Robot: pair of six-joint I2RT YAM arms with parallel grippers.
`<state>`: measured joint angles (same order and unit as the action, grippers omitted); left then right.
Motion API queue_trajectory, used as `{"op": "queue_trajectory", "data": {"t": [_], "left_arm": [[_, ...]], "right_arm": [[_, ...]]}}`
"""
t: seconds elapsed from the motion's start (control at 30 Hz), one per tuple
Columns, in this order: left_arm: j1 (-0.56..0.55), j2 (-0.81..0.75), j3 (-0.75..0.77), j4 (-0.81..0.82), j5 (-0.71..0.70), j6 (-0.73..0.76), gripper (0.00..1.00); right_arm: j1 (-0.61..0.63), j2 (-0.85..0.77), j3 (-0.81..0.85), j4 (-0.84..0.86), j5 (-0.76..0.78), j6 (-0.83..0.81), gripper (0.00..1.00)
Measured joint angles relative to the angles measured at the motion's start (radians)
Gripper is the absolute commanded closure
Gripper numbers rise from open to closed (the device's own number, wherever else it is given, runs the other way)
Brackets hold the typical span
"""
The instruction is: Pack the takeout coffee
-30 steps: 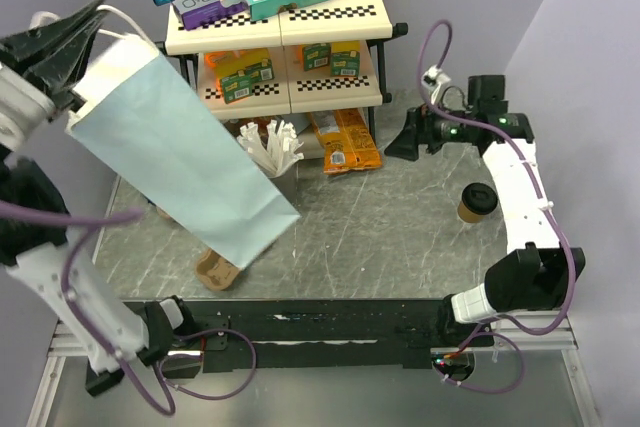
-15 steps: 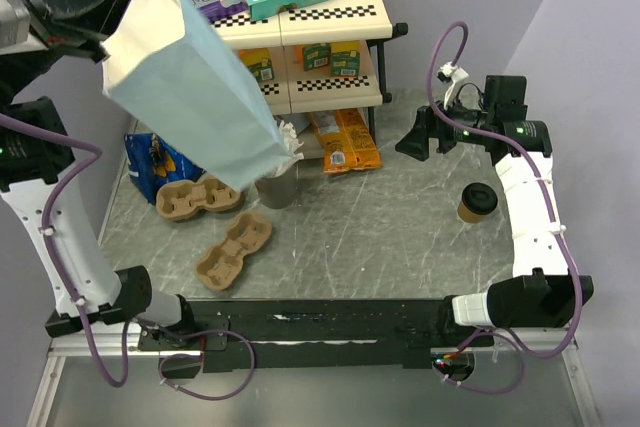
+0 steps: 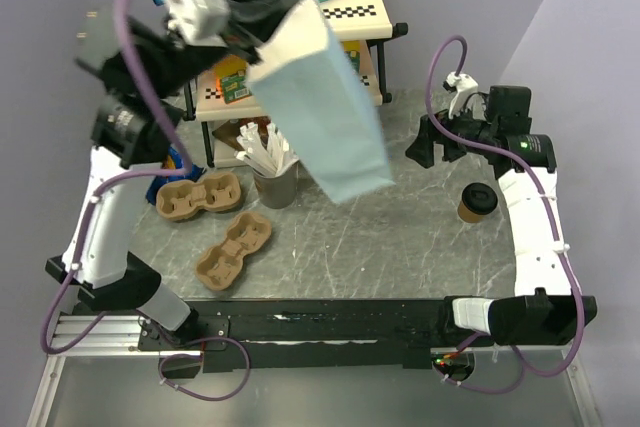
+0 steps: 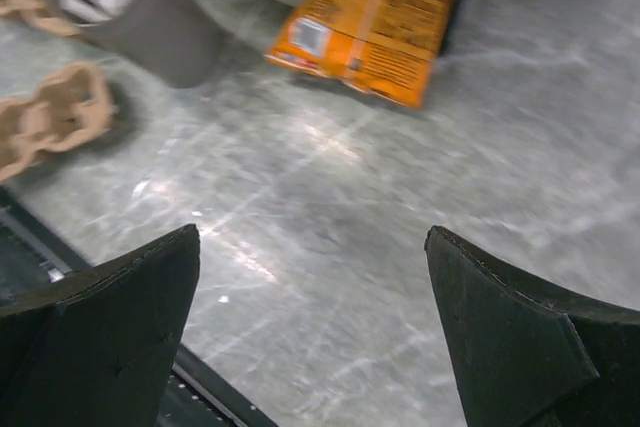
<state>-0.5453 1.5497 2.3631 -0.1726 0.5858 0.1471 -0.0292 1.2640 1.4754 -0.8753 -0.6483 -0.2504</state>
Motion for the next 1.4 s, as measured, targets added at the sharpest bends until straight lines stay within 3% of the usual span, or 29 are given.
{"op": "queue_trajectory", "data": {"t": [0.27, 0.43, 0.8, 1.1, 1.23, 1.27, 1.4], "left_arm": [[-0.209, 0.0, -0.195, -0.071, -0.129, 0.173, 0.99], [-0.275, -0.001, -0.377, -0.106, -0.139, 0.203, 0.99], [-0.346, 0.014, -0.596, -0.17, -0.168, 0.205, 0.99], [-0.351, 0.145, -0.587, -0.193, -0.183, 0.113, 0.98], [-0.364, 0.177, -0.555, -0.192, -0.209, 0.071, 0.57], [-0.366, 0.179, -0.552, -0.192, -0.211, 0.074, 0.4], [-0.373, 0.195, -0.514, -0.191, -0.222, 0.046, 0.25]], "right_arm": [[-0.064, -0.053, -0.008, 0.0, 0.152, 0.0, 0.0], [-0.175, -0.06, -0.014, 0.0, 0.129, 0.032, 0.0], [-0.231, -0.06, -0.043, 0.0, 0.077, 0.053, 0.0], [-0.231, -0.064, -0.076, 0.0, 0.059, 0.052, 0.0], [-0.231, -0.067, -0.09, -0.004, 0.053, 0.052, 0.0], [-0.231, -0.067, -0.09, -0.005, 0.052, 0.051, 0.0], [-0.231, -0.072, -0.09, -0.014, 0.029, 0.043, 0.0]]}}
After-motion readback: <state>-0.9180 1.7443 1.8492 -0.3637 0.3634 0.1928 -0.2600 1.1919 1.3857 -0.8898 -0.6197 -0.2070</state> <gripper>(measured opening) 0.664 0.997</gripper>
